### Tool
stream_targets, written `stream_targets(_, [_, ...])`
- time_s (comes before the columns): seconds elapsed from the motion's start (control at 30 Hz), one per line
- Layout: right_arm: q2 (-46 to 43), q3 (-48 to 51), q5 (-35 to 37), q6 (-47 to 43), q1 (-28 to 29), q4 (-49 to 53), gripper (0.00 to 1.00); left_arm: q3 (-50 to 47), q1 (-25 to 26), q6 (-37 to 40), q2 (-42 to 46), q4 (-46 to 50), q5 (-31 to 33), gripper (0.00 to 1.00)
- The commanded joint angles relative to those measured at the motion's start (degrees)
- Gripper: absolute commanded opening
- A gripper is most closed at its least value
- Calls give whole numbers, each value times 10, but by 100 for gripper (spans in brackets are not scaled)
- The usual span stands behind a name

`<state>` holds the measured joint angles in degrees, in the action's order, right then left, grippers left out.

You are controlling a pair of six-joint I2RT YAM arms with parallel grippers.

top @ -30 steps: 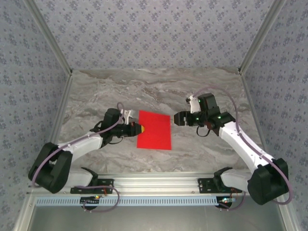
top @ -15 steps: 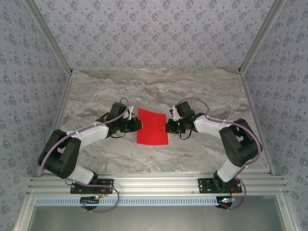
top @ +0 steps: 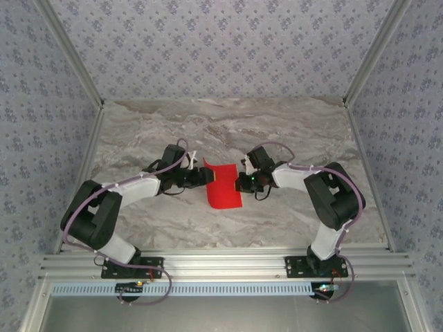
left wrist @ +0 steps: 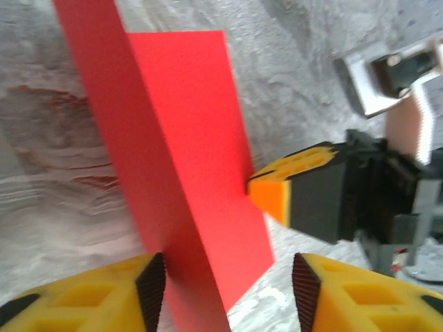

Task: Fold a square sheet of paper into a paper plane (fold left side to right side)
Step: First fold in half a square sheet of paper at the center of the table.

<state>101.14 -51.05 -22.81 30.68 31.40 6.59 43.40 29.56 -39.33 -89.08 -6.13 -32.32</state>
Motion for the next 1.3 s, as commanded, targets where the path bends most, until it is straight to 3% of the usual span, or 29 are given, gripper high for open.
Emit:
stream_targets(0.0, [18,17,32,-2,5,31,7,26,20,-29,-23,-62,-37,61])
stream_targets(0.17, [0,38,-5,4,-4,-15,9,45,35,-39,-65,-82,-37,70])
stream_targets(0.37, [-57,46,-43,6,-26,-48,13,55,42,-48,-92,-96,-35,69])
stream_targets(0.63, [-102,78,-130,82,-59,-178,39,57,42,-43,-94,-86,-28,51])
stream_targets(0.87, [-43,44,-149,93,-54,-190,41,57,43,-38,-94,-75,-20,35])
stream_targets(1.1, [-2,25,-169,102,-42,-211,35,57,43,-35,-93,-68,-18,33])
stream_targets(1.27, [-2,15,-140,68,-44,-158,10,57,43,-23,-75,-46,-4,35])
